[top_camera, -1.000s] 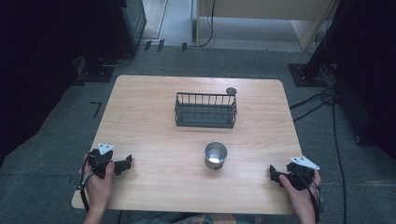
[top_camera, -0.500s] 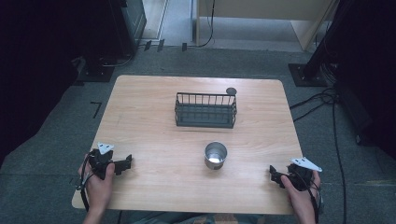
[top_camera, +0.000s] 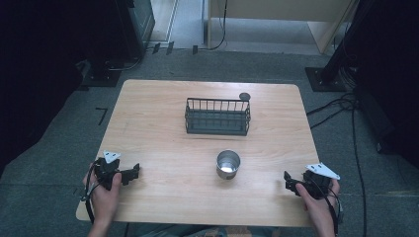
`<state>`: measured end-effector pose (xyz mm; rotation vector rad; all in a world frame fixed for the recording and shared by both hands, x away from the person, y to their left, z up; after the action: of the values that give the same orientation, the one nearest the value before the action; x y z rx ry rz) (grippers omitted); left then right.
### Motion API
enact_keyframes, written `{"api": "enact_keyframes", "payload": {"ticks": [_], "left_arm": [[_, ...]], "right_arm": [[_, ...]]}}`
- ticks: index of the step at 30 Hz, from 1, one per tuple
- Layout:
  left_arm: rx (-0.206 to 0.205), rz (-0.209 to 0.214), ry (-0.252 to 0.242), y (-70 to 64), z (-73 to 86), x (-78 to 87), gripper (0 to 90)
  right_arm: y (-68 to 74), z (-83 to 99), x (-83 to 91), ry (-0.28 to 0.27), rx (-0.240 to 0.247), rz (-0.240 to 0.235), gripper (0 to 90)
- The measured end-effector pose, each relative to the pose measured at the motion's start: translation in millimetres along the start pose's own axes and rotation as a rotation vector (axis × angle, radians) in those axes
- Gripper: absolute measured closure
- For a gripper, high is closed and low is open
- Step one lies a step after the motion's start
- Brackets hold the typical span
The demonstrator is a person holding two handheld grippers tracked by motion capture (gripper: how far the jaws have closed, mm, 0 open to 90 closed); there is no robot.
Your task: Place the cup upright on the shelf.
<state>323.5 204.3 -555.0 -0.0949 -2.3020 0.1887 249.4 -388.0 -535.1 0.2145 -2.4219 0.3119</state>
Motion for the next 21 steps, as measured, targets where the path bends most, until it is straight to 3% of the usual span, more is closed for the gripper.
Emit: {"api": "enact_keyframes", "payload": {"ticks": [10,21], "left_arm": [[0.0,0.0,0.0,0.0,0.0,0.0,0.0],[0.0,0.0,0.0,0.0,0.0,0.0,0.0]], "right_arm": [[8.0,-9.6,0.9,-0.022,0.027,-0.014,4.8],[28.2,-31.7,1.8,-0.057,0.073,-0.056,4.7]]}}
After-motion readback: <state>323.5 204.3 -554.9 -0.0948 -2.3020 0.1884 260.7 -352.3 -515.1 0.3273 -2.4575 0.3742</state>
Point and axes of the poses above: each handheld gripper's, and its own axes: x roughly backward along the jaws, z roughly out of its underside, y roughly to its left, the point moved 5 cm from there along -x, roughly forward along the jaws, and after that the axes turned 15 degrees about x, right-handed, at the moved point
